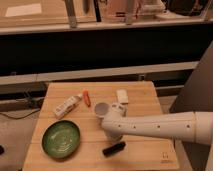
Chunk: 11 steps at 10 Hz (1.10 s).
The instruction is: Push the eraser across the table
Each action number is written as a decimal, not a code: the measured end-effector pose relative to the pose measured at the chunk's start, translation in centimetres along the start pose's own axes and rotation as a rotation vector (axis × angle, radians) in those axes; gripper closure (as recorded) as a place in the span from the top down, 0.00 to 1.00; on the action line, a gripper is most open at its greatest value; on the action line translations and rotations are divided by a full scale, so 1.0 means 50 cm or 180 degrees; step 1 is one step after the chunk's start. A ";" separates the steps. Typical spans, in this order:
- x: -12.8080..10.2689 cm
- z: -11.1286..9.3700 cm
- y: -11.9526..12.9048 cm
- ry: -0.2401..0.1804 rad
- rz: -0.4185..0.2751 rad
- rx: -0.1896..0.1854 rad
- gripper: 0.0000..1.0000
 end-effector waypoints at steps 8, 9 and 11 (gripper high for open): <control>-0.024 0.006 0.043 -0.0189 0.0005 0.0018 0.05; -0.029 0.003 0.045 -0.0201 -0.0017 0.0044 0.05; -0.040 -0.005 0.049 -0.0198 -0.0070 0.0087 0.05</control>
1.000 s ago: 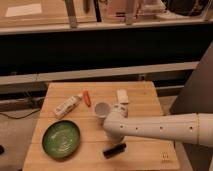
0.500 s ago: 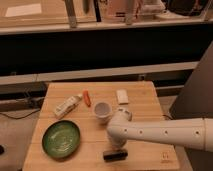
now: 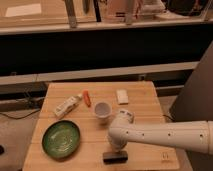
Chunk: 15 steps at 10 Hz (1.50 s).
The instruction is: Push the eraser across the table
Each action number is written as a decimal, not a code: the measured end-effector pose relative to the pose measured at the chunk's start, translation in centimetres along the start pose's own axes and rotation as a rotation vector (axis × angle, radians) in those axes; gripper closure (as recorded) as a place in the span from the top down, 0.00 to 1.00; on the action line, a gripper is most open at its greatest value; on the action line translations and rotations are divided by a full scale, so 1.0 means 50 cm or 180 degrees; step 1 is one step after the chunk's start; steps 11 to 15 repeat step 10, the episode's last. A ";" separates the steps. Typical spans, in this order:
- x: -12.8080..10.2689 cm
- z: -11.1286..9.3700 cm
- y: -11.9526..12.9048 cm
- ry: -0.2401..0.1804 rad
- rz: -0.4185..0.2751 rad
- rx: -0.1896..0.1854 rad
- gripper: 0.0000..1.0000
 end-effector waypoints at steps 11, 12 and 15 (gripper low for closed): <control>-0.041 0.007 0.049 -0.0185 -0.0079 0.0044 0.05; -0.041 0.007 0.049 -0.0185 -0.0079 0.0044 0.05; -0.041 0.007 0.049 -0.0185 -0.0079 0.0044 0.05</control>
